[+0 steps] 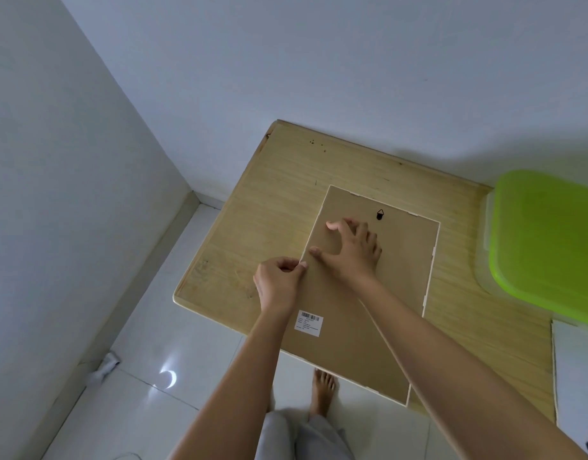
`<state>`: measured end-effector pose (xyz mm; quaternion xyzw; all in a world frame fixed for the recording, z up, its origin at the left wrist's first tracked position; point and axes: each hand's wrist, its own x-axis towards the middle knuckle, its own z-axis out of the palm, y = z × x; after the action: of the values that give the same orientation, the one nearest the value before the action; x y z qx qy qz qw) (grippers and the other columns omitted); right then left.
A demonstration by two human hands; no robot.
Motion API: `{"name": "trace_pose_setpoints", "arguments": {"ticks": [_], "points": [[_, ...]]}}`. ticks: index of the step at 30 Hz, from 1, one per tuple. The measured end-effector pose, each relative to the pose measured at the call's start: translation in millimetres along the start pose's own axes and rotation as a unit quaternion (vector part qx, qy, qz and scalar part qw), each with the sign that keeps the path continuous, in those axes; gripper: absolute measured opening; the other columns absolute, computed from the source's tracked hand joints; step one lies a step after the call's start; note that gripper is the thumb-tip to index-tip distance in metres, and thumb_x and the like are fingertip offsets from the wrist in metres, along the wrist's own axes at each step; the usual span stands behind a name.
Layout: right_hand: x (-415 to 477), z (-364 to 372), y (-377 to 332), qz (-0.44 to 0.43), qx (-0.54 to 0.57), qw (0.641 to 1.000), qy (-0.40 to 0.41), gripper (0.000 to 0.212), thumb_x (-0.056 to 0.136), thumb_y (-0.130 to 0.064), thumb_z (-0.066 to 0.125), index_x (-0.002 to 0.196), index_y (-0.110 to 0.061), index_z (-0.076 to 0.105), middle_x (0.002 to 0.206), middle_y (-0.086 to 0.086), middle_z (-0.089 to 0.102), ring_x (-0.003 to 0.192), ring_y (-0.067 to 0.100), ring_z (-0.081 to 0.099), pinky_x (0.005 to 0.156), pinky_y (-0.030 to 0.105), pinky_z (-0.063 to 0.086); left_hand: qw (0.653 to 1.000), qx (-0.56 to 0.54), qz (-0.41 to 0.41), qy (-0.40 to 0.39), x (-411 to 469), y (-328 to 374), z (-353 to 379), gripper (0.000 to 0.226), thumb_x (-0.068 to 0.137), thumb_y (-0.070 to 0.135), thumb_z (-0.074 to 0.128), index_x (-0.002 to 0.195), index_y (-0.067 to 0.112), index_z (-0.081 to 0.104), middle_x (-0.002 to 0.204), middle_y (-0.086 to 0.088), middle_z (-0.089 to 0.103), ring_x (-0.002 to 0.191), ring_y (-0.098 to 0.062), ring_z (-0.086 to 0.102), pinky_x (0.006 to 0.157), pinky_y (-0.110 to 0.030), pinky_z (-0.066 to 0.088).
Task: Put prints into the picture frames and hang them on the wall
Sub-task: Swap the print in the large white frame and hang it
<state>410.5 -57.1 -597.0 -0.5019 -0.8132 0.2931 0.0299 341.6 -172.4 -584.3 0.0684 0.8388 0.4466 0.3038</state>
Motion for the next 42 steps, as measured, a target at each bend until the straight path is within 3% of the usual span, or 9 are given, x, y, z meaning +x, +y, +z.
{"name": "trace_pose_setpoints", "arguments": {"ticks": [5, 11, 19, 22, 25, 28, 31, 36, 42], "points": [[2.1, 0.5, 1.1, 0.002, 0.01, 1.0, -0.005, 0.054, 0.07, -0.051, 0.068, 0.118, -0.034, 0.048, 0.134, -0.003, 0.032, 0.121, 0.026, 0.031, 0.105, 0.039, 0.02, 1.0, 0.026, 0.017, 0.006, 0.5, -4.5, 5.2, 0.009, 0.079, 0.026, 0.07, 0.078, 0.016, 0.069, 0.074, 0.004, 0.065, 0.083, -0.017, 0.061, 0.069, -0.024, 0.042], [-0.4, 3.8, -1.5, -0.021, -0.02, 0.999, -0.019, 0.05, 0.076, -0.043, 0.065, 0.121, -0.033, 0.045, 0.139, -0.001, 0.029, 0.124, 0.027, 0.028, 0.107, 0.04, 0.021, 0.999, 0.045, 0.025, 0.005, 4.6, -7.3, 9.1, 0.009, 0.078, 0.022, 0.071, 0.081, 0.014, 0.068, 0.077, 0.001, 0.065, 0.079, -0.015, 0.06, 0.058, -0.017, 0.038], [-5.1, -6.3, 12.7, -0.111, -0.08, 0.989, -0.049, 0.055, 0.09, -0.049, 0.045, 0.14, -0.035, 0.028, 0.154, -0.006, 0.013, 0.141, 0.02, 0.007, 0.112, 0.04, 0.013, 0.992, 0.069, 0.098, 0.032, -8.1, -15.6, 12.7, 0.018, 0.091, 0.025, 0.056, 0.102, 0.015, 0.066, 0.104, 0.002, 0.059, 0.094, -0.013, 0.056, 0.078, -0.022, 0.039], [-7.6, -14.8, 28.0, -0.121, -0.052, 0.991, 0.009, 0.054, 0.092, -0.043, 0.045, 0.141, -0.025, 0.03, 0.154, 0.002, 0.016, 0.143, 0.02, 0.009, 0.114, 0.036, 0.013, 0.967, 0.129, 0.22, 0.018, -7.9, -8.3, 15.9, 0.03, 0.094, 0.022, 0.051, 0.12, 0.01, 0.058, 0.12, 0.002, 0.054, 0.109, -0.015, 0.051, 0.089, -0.025, 0.041], [-5.5, -28.7, 52.6, -0.073, -0.057, 0.993, 0.073, 0.058, 0.094, -0.043, 0.04, 0.145, -0.019, 0.024, 0.156, 0.007, 0.013, 0.144, 0.022, 0.008, 0.117, 0.035, 0.009, 0.916, 0.218, 0.331, -0.061, 4.7, 7.7, 33.0, 0.039, 0.096, 0.023, 0.044, 0.132, 0.008, 0.048, 0.139, -0.005, 0.045, 0.129, -0.017, 0.039, 0.102, -0.031, 0.037], [-1.6, -35.9, 77.4, -0.018, -0.1, 0.992, 0.069, 0.066, 0.094, -0.049, 0.035, 0.147, -0.016, 0.014, 0.157, 0.009, 0.005, 0.145, 0.023, 0.001, 0.118, 0.035, 0.006, 0.844, 0.334, 0.397, -0.139, 20.5, 20.4, 58.1, 0.061, 0.093, 0.043, 0.016, 0.144, 0.013, 0.028, 0.155, -0.004, 0.021, 0.144, -0.016, 0.012, 0.115, -0.03, 0.014], [-1.2, -30.4, 87.6, -0.007, -0.137, 0.989, 0.058, 0.072, 0.092, -0.057, 0.022, 0.147, -0.013, 0.013, 0.156, 0.015, 0.004, 0.145, 0.026, 0.0, 0.118, 0.037, 0.005, 0.798, 0.407, 0.413, -0.166, 33.7, 22.3, 78.1, 0.076, 0.083, 0.054, -0.003, 0.148, 0.017, 0.009, 0.157, -0.002, 0.001, 0.143, -0.014, -0.008, 0.114, -0.027, -0.008], [-1.4, -19.6, 91.2, -0.013, -0.16, 0.984, 0.079, 0.079, 0.084, -0.058, 0.005, 0.147, -0.011, 0.012, 0.155, 0.017, 0.003, 0.144, 0.027, -0.002, 0.115, 0.035, -0.004, 0.777, 0.449, 0.43, -0.102, 43.0, 9.6, 88.3, 0.062, 0.096, 0.049, 0.013, 0.144, 0.014, 0.029, 0.151, -0.006, 0.028, 0.14, -0.02, 0.016, 0.115, -0.03, 0.002], [-0.1, -14.9, 90.7, -0.01, -0.165, 0.981, 0.102, 0.074, 0.087, -0.056, 0.01, 0.147, -0.012, 0.015, 0.155, 0.015, 0.006, 0.145, 0.025, 0.0, 0.117, 0.037, 0.002, 0.78, 0.444, 0.432, -0.089, 43.3, 9.4, 90.2, 0.061, 0.092, 0.045, 0.023, 0.145, 0.016, 0.027, 0.153, -0.004, 0.023, 0.141, -0.018, 0.012, 0.114, -0.027, -0.003]]}}
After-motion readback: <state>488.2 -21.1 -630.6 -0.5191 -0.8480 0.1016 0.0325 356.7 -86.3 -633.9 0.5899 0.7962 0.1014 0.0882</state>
